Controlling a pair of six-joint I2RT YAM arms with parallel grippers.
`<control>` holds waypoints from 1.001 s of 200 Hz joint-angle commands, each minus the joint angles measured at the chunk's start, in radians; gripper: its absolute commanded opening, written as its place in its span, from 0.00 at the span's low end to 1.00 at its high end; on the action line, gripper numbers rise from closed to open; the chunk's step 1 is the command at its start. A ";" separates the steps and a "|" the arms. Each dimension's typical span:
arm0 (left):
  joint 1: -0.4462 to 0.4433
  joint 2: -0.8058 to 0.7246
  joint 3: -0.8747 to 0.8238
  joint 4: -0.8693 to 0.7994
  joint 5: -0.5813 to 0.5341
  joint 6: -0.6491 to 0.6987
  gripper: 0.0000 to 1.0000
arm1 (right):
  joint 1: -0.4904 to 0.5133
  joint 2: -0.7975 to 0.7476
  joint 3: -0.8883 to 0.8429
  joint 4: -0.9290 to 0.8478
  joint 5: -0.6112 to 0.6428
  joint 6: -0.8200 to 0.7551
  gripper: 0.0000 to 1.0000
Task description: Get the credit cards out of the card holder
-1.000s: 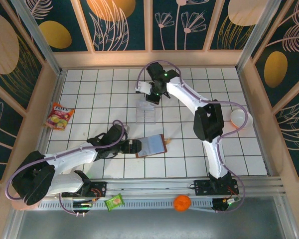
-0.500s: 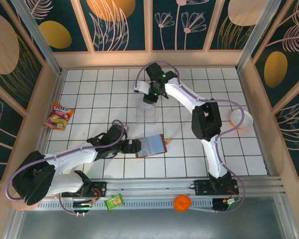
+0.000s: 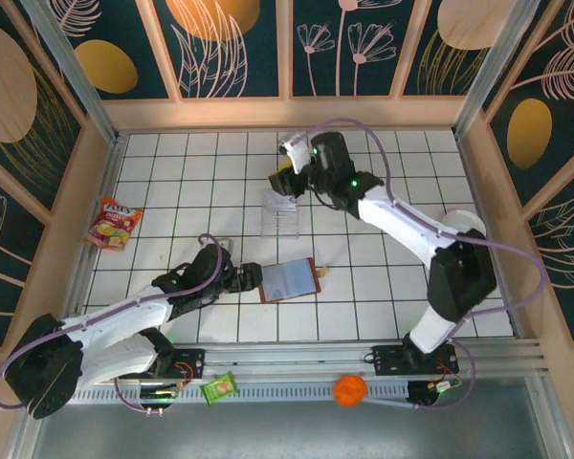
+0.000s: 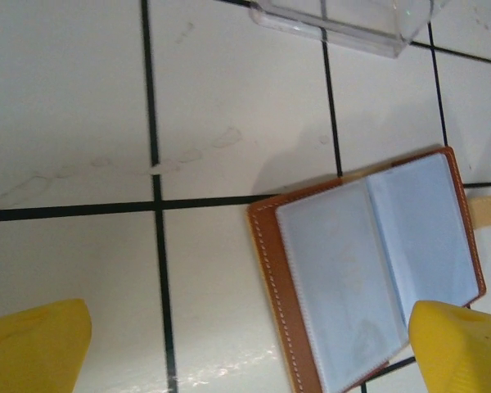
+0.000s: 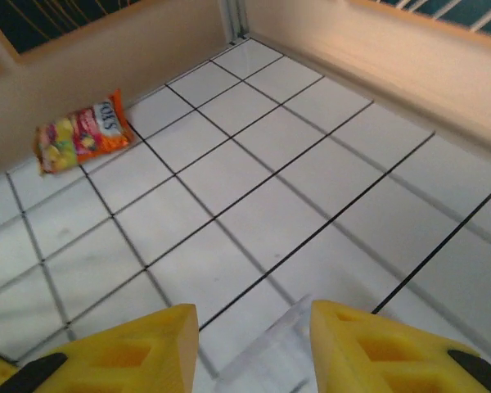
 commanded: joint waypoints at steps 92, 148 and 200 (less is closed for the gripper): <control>0.007 -0.181 -0.072 -0.054 -0.173 -0.043 0.99 | 0.426 0.006 -0.392 -0.067 0.339 0.425 0.42; 0.007 -0.193 -0.083 -0.048 -0.160 -0.040 0.99 | 0.508 0.067 -0.346 -0.135 0.473 0.408 0.43; 0.007 -0.183 -0.086 -0.037 -0.154 -0.038 0.99 | 0.539 0.127 -0.326 -0.147 0.458 0.400 0.44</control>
